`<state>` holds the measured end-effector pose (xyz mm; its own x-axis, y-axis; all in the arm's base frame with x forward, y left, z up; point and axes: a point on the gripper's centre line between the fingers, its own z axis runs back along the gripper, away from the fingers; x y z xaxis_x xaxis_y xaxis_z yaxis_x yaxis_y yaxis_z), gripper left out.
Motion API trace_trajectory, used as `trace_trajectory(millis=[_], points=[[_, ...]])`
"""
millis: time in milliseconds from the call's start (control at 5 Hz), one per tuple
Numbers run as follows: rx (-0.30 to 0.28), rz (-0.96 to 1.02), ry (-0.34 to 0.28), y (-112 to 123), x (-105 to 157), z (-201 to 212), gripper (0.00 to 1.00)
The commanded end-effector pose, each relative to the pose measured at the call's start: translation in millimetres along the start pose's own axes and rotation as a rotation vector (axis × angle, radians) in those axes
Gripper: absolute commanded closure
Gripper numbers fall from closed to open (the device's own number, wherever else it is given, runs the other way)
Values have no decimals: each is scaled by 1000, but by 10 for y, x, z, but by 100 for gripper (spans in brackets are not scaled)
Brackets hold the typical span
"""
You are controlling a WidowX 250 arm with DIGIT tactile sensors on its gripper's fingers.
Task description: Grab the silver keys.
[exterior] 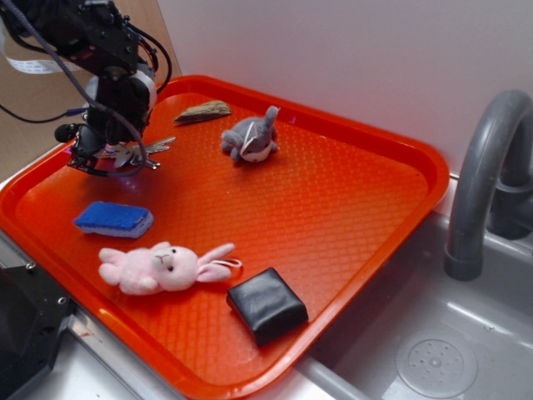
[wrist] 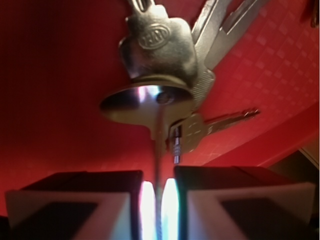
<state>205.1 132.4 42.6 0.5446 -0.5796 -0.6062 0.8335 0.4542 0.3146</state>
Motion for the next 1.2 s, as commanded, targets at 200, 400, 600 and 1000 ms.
trace_trajectory(millis=[200,400,600,1000], points=[[-120,659,-367,398,-8,1485,100],[-228,773,-336,494,-133,1765,100],[-333,863,-394,571,-258,2235,100],[-368,918,-481,540,-543,2721,100]])
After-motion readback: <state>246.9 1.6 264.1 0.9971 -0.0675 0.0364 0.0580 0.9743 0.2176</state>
